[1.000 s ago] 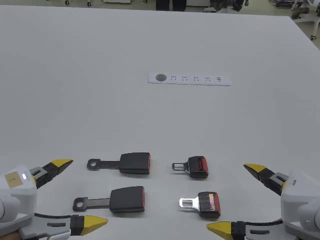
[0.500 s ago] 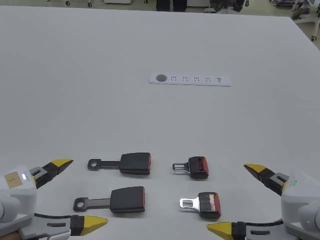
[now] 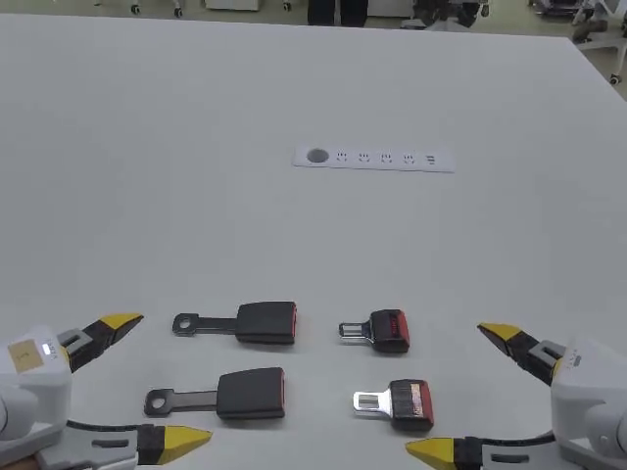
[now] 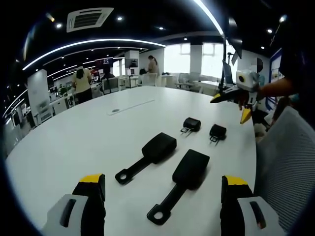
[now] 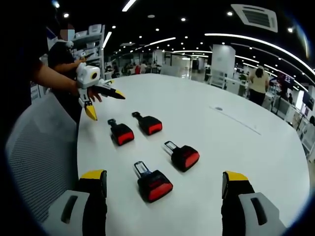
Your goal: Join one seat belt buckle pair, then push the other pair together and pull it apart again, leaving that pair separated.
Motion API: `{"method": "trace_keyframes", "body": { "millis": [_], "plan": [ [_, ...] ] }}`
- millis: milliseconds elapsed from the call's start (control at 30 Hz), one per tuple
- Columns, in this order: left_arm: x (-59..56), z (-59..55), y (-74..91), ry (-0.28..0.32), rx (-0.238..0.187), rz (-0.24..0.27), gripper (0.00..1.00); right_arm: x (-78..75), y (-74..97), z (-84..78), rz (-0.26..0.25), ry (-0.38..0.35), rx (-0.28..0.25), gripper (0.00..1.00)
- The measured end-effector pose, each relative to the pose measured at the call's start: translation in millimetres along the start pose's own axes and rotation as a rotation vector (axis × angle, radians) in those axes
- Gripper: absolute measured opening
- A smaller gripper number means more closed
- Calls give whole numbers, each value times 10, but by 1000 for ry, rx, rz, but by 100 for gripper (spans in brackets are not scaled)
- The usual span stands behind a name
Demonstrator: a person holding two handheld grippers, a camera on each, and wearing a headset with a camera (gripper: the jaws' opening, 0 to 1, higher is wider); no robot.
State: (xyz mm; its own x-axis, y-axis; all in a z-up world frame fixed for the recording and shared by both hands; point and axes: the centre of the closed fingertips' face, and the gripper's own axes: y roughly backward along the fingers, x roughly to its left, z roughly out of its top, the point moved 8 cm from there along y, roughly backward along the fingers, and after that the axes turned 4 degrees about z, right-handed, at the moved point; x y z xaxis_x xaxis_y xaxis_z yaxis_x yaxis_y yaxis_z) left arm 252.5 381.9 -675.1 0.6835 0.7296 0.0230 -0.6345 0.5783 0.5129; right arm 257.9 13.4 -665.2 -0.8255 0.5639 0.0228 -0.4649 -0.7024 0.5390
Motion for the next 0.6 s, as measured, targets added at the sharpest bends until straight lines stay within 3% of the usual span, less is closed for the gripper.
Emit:
{"method": "trace_keyframes", "body": {
  "millis": [600],
  "plan": [
    [-14, 24, 4, 16, -12, 3, 100, 16, -6, -4, 5, 3, 7, 99]
  ]
}}
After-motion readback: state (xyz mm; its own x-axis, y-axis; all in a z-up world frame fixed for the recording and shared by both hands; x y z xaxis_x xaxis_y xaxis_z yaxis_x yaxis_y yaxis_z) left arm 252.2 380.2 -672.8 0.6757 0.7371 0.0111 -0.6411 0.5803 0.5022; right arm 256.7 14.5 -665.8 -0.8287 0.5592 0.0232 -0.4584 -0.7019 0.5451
